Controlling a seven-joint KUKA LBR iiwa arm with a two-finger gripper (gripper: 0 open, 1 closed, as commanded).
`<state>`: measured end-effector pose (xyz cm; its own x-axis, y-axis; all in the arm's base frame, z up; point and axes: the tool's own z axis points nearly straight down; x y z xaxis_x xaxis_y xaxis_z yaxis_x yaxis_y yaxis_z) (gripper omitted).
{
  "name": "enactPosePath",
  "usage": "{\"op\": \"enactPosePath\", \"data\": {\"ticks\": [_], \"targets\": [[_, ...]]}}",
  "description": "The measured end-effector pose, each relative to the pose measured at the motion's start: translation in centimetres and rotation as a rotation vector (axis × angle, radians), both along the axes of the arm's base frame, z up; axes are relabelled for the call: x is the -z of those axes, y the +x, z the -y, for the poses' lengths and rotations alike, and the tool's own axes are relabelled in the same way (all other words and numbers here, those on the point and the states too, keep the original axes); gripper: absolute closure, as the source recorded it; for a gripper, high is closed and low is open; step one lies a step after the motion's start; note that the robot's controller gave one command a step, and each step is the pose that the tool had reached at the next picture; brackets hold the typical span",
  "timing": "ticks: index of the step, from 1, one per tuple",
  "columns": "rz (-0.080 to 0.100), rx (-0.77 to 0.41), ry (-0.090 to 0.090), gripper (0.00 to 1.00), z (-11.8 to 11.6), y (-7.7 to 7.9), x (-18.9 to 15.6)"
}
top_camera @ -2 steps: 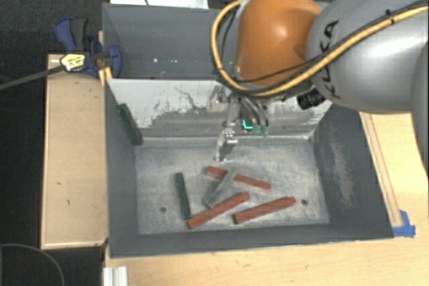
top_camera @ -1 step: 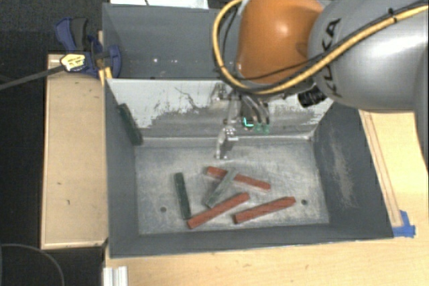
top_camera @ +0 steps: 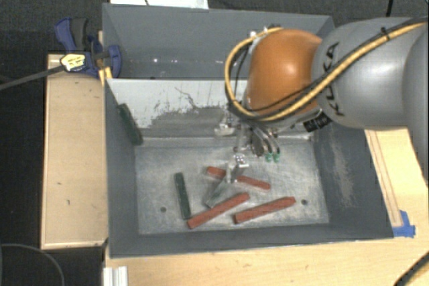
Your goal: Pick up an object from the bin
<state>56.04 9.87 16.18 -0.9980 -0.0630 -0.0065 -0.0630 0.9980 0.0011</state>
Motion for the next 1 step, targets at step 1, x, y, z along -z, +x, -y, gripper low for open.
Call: {"op": "enactPosePath", "data": {"ticks": [1], "targets": [[-0.026,-0.024,-0.001,1.00,0.15,1.13,7.97]]}}
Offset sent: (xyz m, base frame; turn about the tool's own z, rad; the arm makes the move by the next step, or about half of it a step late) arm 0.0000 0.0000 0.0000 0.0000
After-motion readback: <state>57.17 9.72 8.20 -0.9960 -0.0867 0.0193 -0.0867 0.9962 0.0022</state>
